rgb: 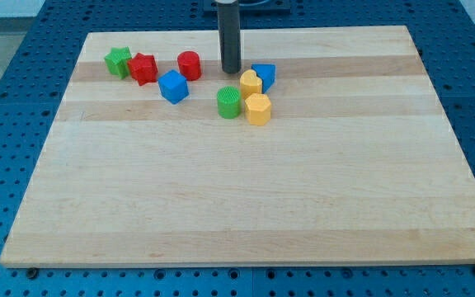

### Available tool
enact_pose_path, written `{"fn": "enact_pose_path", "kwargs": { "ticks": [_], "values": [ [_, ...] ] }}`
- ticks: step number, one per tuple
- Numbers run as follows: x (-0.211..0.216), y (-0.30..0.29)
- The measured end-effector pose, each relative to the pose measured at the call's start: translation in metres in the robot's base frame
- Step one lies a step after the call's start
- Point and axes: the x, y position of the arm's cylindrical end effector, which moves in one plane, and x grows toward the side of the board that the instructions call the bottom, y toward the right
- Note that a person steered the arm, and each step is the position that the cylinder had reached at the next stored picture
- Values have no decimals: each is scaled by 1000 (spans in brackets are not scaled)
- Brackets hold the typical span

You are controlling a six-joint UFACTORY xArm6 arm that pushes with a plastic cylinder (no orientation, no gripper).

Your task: Push the green star into the red star

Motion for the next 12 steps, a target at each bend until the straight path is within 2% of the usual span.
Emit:
{"fn": "enact_pose_path", "kwargs": {
  "ticks": [1, 3, 5, 6, 8, 10, 12],
  "values": [
    [-38, -16],
    [-77, -124],
    [-77, -241],
    [-57, -274],
    [-37, -270],
    [2, -242],
    [3, -196]
  ]
}}
